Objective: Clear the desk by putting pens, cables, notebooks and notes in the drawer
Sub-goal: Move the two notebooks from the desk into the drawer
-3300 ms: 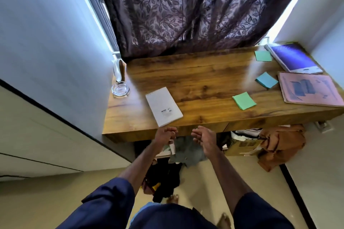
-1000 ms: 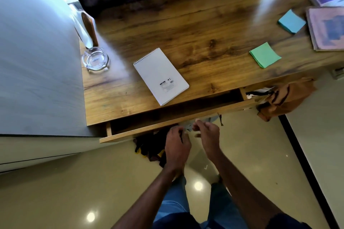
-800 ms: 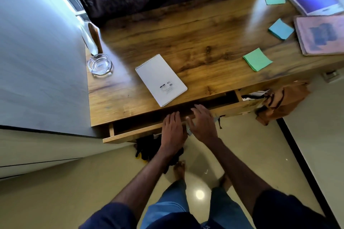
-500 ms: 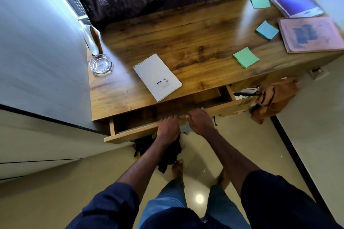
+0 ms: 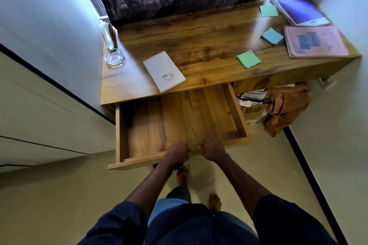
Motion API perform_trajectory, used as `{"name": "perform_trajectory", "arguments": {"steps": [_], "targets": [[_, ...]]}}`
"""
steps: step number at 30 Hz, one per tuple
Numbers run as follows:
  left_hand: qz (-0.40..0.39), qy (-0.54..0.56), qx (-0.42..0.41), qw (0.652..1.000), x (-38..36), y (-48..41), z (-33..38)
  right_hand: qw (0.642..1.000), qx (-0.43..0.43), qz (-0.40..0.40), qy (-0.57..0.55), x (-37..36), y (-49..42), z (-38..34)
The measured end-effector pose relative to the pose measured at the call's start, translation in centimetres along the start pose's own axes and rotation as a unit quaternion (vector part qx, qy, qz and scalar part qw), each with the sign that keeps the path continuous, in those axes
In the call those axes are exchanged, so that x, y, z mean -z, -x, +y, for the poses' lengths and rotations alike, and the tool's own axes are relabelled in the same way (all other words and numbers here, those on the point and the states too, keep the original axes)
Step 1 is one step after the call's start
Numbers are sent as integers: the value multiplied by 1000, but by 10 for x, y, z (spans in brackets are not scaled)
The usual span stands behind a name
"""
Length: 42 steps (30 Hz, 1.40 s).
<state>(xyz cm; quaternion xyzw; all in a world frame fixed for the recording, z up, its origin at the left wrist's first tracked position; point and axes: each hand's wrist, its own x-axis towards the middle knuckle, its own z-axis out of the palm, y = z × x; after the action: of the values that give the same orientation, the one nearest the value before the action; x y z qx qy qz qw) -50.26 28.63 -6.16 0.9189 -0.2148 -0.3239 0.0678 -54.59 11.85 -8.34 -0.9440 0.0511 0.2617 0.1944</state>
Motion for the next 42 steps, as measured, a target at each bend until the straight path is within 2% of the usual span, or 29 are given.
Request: {"name": "perform_trajectory", "arguments": {"steps": [6, 10, 12, 18, 22, 28, 32, 37, 42], "targets": [[-64, -21, -12, 998, -41, 38, 21, 998, 21, -61, -19, -23, 49, 18], [-75, -23, -2, 997, -84, 44, 21, 994, 15, -98, -53, -38, 75, 30], [-95, -36, 9, 995, -81, 69, 40, 991, 7, -115, -73, -47, 88, 35], [-101, -57, 35, 993, -82, 83, 59, 992, 10, -101, -76, -48, 102, 33], [-111, -64, 12, 992, -83, 79, 51, 992, 10, -99, -82, -48, 106, 33], [-140, -58, -10, 988, -67, 60, 61, 978, 28, -131, -159, -31, 117, 41], [-134, -30, -48, 989, -51, 39, 93, 977, 7, -79, -200, 1, 117, 63], [-124, -28, -148, 981, -29, -2, 150, 971, -29, 5, -238, 61, 121, 122], [-68, 14, -173, 982, 2, -48, 222, 963, -56, 47, -258, 122, 121, 202]]}}
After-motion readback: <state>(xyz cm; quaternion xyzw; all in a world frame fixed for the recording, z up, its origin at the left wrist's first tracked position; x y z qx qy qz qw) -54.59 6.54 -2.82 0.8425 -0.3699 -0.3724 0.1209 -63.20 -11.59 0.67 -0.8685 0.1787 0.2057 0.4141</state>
